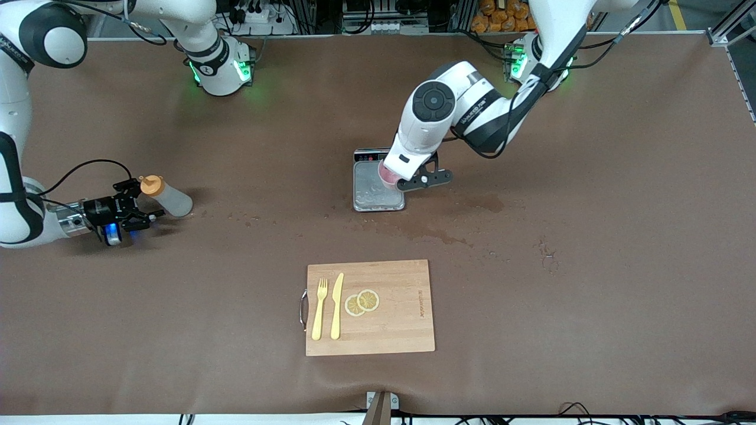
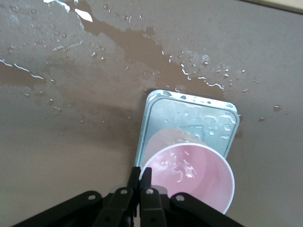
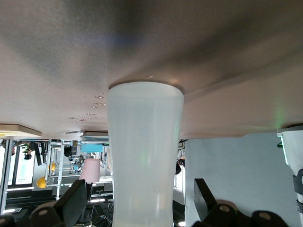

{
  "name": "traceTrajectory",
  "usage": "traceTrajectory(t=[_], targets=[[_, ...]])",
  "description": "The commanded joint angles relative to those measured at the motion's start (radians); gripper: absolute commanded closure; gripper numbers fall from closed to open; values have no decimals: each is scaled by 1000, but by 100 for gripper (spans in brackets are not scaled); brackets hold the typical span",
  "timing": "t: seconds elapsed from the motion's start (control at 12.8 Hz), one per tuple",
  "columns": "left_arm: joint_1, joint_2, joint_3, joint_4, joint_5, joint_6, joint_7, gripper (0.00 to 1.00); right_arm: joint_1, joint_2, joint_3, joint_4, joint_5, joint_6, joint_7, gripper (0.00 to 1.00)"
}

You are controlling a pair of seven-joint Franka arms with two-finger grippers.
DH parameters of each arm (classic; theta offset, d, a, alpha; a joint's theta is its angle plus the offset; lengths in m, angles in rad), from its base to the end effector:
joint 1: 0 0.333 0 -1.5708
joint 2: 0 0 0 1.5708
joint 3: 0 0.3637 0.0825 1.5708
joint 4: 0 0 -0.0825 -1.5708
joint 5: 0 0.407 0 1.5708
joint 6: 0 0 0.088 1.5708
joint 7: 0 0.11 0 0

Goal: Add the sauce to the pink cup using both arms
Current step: 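Set the cup on the scale while the right gripper grasps the bottle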

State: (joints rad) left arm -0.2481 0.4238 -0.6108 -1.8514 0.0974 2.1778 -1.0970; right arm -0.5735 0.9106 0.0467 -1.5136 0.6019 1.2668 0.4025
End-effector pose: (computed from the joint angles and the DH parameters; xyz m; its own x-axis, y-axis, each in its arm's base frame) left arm 0.4628 -0.4779 0.3568 0.9658 0.2127 -0.1484 0.2232 -0.9730 0.0583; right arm 0.5724 -0.2512 0.1320 0.1366 -0.2366 -0.9620 -0.9108 -0.4119 -0.0280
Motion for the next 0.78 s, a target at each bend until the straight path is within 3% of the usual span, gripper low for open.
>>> traceTrajectory(t=[0.0,0.16,0.31,0.55,0.7], targets=[[-22,-13,5,-32,30,62,-53,100,0,7,-1,-11,18,-4,-4,0],[-34,1,5,-32,53,88,-82,100,14,5,-1,-23,18,2,-19,0],[-45,18,5,-31,111,103,-130,100,12,5,-1,-30,18,-4,-37,33],[-60,39,5,-29,154,141,-167,100,17,-9,-2,-11,7,-29,-10,67],[-68,50,6,-31,172,164,-184,100,24,-16,-2,33,2,-67,59,68]])
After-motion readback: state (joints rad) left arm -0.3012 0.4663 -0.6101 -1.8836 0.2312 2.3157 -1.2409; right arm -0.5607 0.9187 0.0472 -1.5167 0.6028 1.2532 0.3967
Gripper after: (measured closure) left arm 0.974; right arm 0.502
